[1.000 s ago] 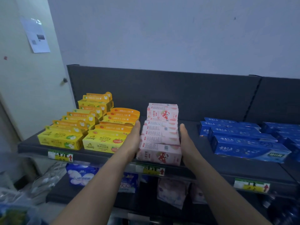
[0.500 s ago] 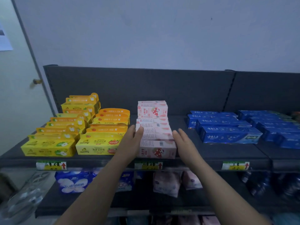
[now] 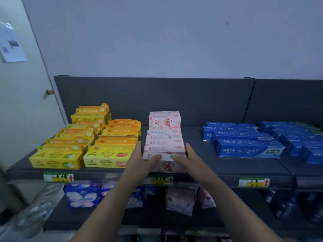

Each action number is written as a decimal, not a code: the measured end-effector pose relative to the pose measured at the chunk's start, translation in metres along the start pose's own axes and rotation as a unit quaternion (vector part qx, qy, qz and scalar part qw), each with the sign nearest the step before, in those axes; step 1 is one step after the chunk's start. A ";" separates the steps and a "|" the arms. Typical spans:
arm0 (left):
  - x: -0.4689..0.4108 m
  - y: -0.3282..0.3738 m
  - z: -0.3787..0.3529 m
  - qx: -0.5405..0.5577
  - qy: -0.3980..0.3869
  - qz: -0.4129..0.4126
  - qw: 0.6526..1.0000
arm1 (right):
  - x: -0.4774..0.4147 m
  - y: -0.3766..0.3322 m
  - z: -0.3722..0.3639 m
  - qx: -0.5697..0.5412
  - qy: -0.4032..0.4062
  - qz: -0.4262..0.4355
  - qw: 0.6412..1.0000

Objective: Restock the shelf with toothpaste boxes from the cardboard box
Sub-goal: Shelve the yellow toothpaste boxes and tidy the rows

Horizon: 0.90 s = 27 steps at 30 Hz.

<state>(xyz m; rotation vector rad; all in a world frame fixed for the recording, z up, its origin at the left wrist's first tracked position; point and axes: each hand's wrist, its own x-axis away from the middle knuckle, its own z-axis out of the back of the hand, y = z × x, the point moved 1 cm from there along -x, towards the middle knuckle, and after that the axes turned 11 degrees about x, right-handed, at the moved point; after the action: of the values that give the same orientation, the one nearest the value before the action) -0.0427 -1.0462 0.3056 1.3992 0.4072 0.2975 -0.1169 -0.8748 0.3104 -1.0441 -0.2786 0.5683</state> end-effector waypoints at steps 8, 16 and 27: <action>0.004 -0.005 -0.004 -0.055 0.030 -0.004 0.998 | -0.007 0.014 0.002 0.108 0.041 0.017 0.993; -0.003 0.010 -0.002 -0.042 0.034 0.032 0.998 | -0.018 0.013 0.014 0.049 -0.011 -0.043 0.998; -0.026 0.004 -0.005 -0.043 0.022 0.079 0.996 | -0.030 0.009 0.000 -0.049 -0.045 -0.052 0.996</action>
<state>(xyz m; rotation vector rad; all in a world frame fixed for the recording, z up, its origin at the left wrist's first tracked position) -0.0682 -1.0524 0.3118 1.3441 0.3166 0.4708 -0.1446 -0.8889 0.3043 -1.0923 -0.4416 0.5131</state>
